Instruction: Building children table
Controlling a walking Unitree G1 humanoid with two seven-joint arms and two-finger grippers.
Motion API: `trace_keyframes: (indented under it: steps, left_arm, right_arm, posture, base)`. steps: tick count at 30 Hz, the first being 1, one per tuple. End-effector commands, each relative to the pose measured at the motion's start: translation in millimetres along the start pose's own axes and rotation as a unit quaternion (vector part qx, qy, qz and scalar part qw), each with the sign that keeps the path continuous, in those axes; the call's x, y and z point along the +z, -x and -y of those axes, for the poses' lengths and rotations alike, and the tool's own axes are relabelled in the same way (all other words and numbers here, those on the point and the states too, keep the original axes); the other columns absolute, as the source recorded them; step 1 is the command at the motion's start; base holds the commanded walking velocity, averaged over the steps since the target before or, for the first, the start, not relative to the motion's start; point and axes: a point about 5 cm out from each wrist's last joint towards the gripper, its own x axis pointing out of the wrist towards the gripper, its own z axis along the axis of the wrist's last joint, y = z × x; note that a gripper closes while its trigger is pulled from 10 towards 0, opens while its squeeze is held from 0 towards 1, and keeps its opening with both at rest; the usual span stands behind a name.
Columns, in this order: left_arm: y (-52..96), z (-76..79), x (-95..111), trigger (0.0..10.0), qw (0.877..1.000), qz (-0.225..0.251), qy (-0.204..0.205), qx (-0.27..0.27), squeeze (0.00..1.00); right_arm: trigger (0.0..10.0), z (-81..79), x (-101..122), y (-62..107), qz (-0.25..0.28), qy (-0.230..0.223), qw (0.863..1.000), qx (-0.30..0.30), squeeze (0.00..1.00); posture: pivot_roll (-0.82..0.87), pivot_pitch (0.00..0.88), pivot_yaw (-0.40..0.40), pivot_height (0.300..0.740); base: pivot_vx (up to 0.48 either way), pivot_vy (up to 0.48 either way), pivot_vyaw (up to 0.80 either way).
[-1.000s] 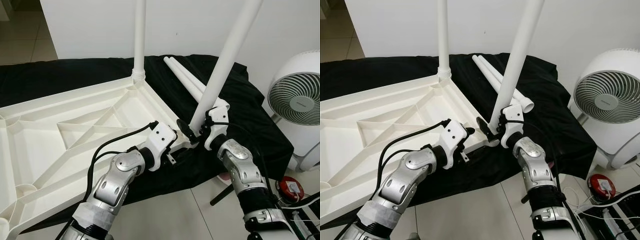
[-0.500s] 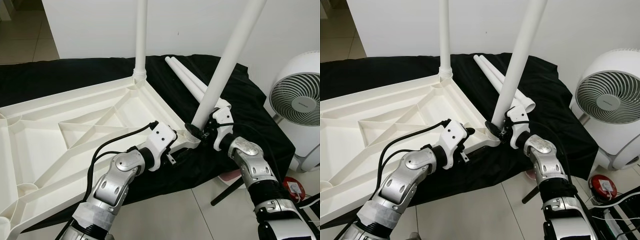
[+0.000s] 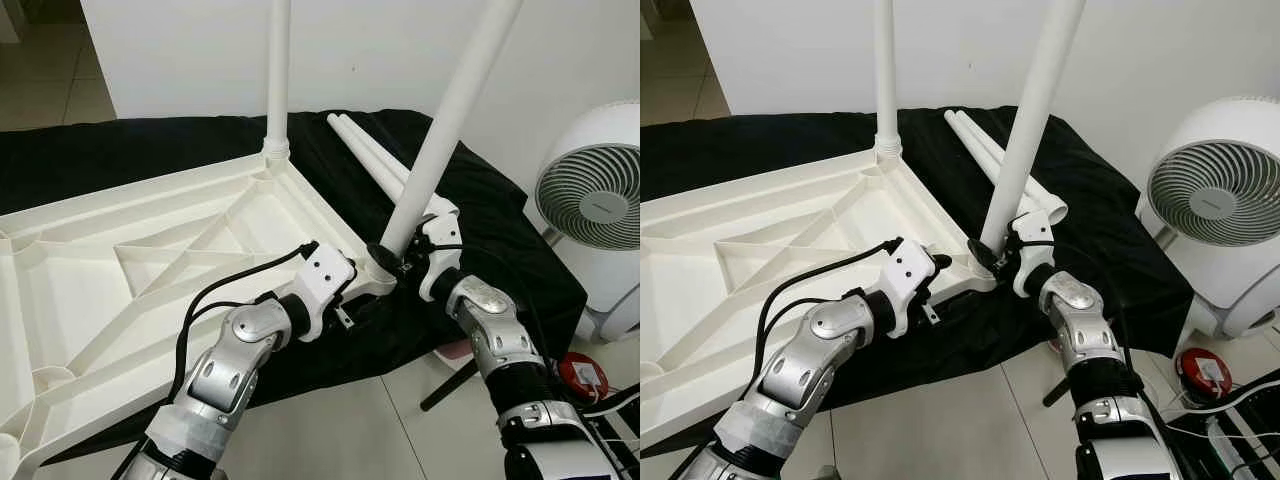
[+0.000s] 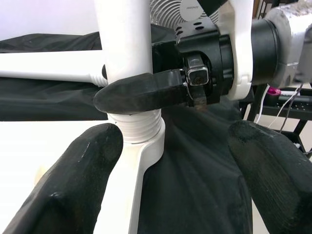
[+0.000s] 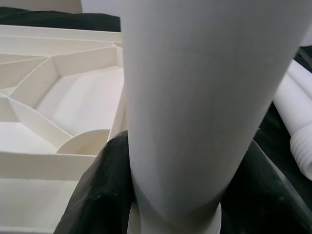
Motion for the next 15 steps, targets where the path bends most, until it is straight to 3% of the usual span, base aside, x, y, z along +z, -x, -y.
trace_keyframes:
  steps: [1, 10, 11, 15]
  left_arm:
    - [-0.9, 1.5, -1.0, 10.0, 1.0, -0.004, 0.001, 0.012, 0.0]
    - [-2.0, 4.1, -1.0, 10.0, 1.0, -0.004, 0.0, 0.003, 0.0]
    - [-2.1, 4.7, -1.1, 10.0, 1.0, -0.004, -0.001, 0.003, 0.0]
    - [-1.7, 5.4, -1.0, 10.0, 1.0, -0.004, 0.0, 0.002, 0.0]
  right_arm:
    - [10.0, -2.6, -5.7, 1.6, -0.01, -0.012, 1.0, -0.005, 0.0]
    - [10.0, -8.8, -14.1, 3.9, -0.01, -0.046, 0.998, -0.048, 0.0]
    - [10.0, -11.2, -15.2, 3.2, -0.014, -0.058, 0.995, -0.075, 0.0]
    - [10.0, -14.2, -14.8, 2.6, -0.016, -0.056, 0.994, -0.092, 0.0]
  posture:
    - [0.0, 0.007, -0.067, 0.74]
    - [-0.01, 0.0, -0.064, 0.74]
    - [-0.01, 0.0, -0.068, 0.74]
    - [-0.01, 0.001, -0.071, 0.74]
  base:
    - [0.0, 0.0, 0.0]
    - [0.0, 0.0, 0.0]
    - [0.0, 0.0, 0.0]
    - [0.0, 0.0, 0.0]
